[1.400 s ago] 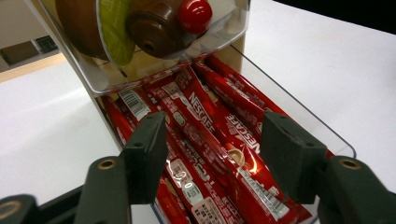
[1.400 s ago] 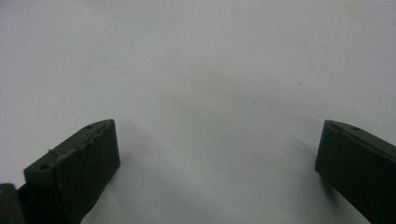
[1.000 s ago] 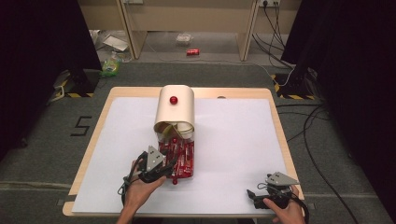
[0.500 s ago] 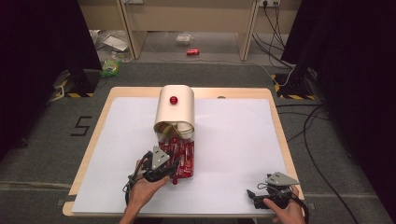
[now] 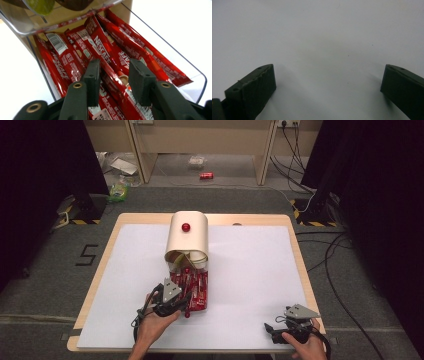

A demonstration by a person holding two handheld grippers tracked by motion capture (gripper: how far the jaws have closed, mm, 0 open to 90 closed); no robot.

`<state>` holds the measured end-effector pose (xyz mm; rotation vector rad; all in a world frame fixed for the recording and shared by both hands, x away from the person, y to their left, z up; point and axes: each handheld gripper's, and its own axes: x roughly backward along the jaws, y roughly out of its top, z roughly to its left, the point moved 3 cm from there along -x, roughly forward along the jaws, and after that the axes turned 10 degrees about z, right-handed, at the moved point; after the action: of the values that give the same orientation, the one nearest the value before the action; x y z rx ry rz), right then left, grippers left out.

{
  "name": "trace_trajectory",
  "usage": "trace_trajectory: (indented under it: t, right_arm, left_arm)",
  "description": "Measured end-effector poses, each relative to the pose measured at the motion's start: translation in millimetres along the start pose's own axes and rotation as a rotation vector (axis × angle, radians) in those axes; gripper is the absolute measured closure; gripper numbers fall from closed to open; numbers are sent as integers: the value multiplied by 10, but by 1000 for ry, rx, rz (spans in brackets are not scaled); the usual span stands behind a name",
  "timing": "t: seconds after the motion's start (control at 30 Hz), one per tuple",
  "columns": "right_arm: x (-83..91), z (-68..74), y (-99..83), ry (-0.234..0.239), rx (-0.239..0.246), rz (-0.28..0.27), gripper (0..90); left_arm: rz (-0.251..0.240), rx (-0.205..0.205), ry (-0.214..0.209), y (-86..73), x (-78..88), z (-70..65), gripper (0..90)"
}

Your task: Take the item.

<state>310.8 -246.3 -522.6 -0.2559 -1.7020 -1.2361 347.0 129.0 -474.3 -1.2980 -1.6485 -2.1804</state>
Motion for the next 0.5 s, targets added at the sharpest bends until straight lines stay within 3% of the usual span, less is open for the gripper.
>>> trace_trajectory:
  t: [0.5]
  right_arm:
    - [3,4,-5,-2,-2,1,1]
  left_arm:
    - [23,-12,60,-29,-24,2,716]
